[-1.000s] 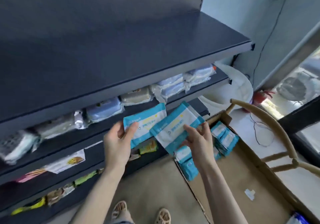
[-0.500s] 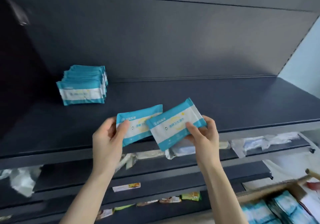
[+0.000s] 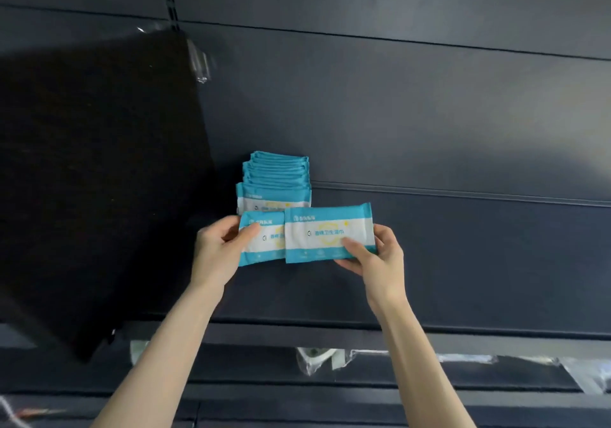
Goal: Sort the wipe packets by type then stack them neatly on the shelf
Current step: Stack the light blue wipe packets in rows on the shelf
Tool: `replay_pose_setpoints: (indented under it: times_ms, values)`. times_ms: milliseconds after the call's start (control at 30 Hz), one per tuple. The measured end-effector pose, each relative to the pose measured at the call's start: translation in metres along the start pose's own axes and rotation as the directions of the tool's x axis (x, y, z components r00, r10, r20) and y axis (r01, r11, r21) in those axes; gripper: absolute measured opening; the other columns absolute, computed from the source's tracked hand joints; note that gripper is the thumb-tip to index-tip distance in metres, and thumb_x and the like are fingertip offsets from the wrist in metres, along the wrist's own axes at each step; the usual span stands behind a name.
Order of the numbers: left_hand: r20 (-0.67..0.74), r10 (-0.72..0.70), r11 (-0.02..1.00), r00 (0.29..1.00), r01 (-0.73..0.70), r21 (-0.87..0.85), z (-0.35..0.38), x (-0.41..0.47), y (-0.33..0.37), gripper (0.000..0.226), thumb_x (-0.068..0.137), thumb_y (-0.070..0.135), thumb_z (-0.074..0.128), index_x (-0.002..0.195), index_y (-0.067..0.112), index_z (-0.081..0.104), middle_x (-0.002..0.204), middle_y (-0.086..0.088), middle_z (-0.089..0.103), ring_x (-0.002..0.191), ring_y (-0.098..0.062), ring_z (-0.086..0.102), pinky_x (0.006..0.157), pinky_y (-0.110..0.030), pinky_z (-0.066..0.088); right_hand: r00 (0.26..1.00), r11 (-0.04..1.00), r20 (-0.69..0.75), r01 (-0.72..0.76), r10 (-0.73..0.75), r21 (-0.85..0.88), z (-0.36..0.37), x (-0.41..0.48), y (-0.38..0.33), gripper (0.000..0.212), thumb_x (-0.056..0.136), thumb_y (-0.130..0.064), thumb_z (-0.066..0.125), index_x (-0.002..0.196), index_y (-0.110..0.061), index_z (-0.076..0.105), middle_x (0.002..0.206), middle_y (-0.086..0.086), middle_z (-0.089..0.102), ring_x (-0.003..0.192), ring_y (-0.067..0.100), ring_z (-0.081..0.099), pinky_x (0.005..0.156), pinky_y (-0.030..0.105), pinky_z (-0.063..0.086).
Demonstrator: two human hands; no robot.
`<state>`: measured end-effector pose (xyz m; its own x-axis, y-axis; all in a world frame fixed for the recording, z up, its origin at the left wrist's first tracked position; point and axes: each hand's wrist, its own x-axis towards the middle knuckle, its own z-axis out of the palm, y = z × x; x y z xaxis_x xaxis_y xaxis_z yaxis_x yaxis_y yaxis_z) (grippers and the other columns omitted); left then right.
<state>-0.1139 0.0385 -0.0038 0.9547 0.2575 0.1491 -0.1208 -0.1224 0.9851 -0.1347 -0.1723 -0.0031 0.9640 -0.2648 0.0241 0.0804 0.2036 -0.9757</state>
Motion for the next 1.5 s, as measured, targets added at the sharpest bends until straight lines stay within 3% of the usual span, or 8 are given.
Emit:
replay_pose_setpoints:
  times_ms: [300, 433, 633, 767, 967, 1233, 1400, 1500]
  values:
    - [0.028, -0.044, 0.996, 0.999, 0.042, 0.080, -0.011, 0.062, -0.017, 0.008, 0.091, 0.011, 0.060, 0.097, 0.011, 0.066, 0.088, -0.002, 0.067, 0.067, -0.001, 0.058, 0.057, -0.016, 0.046, 0.998, 0.975, 0.054, 0.022, -0.010, -0.220, 0.037, 0.052, 0.030, 0.022, 0.083, -0.003, 0.069, 0.089, -0.014, 0.051, 0.097, 0.005, 0.069, 0.088, 0.019, 0.070, 0.073, 0.035, 0.059]
    - [0.021, -0.064, 0.998, 0.998, 0.063, 0.018, -0.013, 0.067, -0.023, 0.013, 0.093, 0.022, 0.058, 0.100, 0.013, 0.064, 0.091, 0.006, 0.066, 0.083, -0.006, 0.060, 0.077, -0.027, 0.052, 0.994, 0.871, 0.078, 0.100, -0.071, -0.481, 0.045, 0.061, 0.034, 0.025, 0.077, -0.017, 0.078, 0.082, -0.015, 0.053, 0.086, 0.000, 0.066, 0.076, 0.012, 0.064, 0.060, 0.015, 0.049]
    - [0.138, 0.099, 0.990, 0.985, -0.112, 0.090, -0.016, 0.068, -0.023, 0.020, 0.079, 0.009, 0.074, 0.095, 0.017, 0.065, 0.090, 0.008, 0.067, 0.078, 0.008, 0.061, 0.067, -0.009, 0.048, 0.984, 0.704, 0.109, 0.179, -0.144, -0.687, 0.067, 0.067, 0.034, 0.045, 0.074, -0.026, 0.080, 0.066, -0.019, 0.037, 0.078, -0.003, 0.045, 0.062, 0.008, 0.041, 0.052, 0.013, 0.036]
    - [0.155, 0.153, 0.970, 0.976, -0.179, 0.167, -0.019, 0.076, -0.033, 0.032, 0.074, 0.005, 0.078, 0.100, 0.017, 0.063, 0.090, 0.011, 0.067, 0.082, 0.005, 0.063, 0.069, -0.013, 0.051, 0.981, 0.690, 0.103, 0.191, -0.167, -0.698, 0.077, 0.064, 0.038, 0.039, 0.074, -0.028, 0.080, 0.089, -0.017, 0.045, 0.094, -0.004, 0.048, 0.075, 0.011, 0.050, 0.065, 0.018, 0.044]
    - [0.150, 0.237, 0.931, 0.960, -0.269, 0.247, -0.022, 0.081, -0.043, 0.023, 0.075, 0.014, 0.079, 0.089, 0.024, 0.063, 0.083, 0.013, 0.068, 0.077, 0.001, 0.062, 0.067, -0.016, 0.049, 0.946, 0.660, 0.228, 0.323, -0.230, -0.678, 0.075, 0.059, 0.044, 0.085, 0.079, -0.019, 0.077, 0.146, -0.029, 0.024, 0.137, -0.008, 0.038, 0.115, 0.013, 0.051, 0.095, 0.033, 0.047]
    - [0.167, 0.237, 0.917, 0.957, -0.277, 0.289, -0.020, 0.087, -0.050, 0.074, 0.072, 0.024, 0.081, 0.136, 0.021, 0.044, 0.130, 0.003, 0.053, 0.118, -0.011, 0.052, 0.097, -0.038, 0.047, 0.937, 0.640, 0.284, 0.346, -0.203, -0.686, 0.074, 0.060, 0.049, 0.082, 0.082, -0.014, 0.073, 0.146, -0.033, 0.025, 0.145, -0.005, 0.043, 0.124, 0.017, 0.050, 0.101, 0.043, 0.045]
    - [0.223, 0.217, 0.925, 0.950, -0.274, 0.264, -0.019, 0.089, -0.046, 0.074, 0.074, 0.026, 0.079, 0.138, 0.027, 0.043, 0.124, 0.009, 0.059, 0.115, -0.011, 0.056, 0.097, -0.038, 0.049, 0.934, 0.627, 0.294, 0.355, -0.204, -0.694, 0.072, 0.061, 0.047, 0.078, 0.083, -0.010, 0.071, 0.145, -0.029, 0.029, 0.110, -0.007, 0.060, 0.089, 0.004, 0.056, 0.085, 0.026, 0.047]
    - [0.225, 0.175, 0.936, 0.959, -0.233, 0.264, -0.020, 0.091, -0.047, 0.077, 0.074, 0.026, 0.080, 0.140, 0.025, 0.040, 0.128, 0.011, 0.055, 0.120, -0.010, 0.051, 0.100, -0.037, 0.046, 0.933, 0.640, 0.296, 0.357, -0.206, -0.681, 0.074, 0.061, 0.049, 0.085, 0.084, -0.010, 0.071, 0.149, -0.030, 0.020, 0.123, -0.008, 0.058, 0.100, 0.008, 0.057, 0.089, 0.025, 0.048]
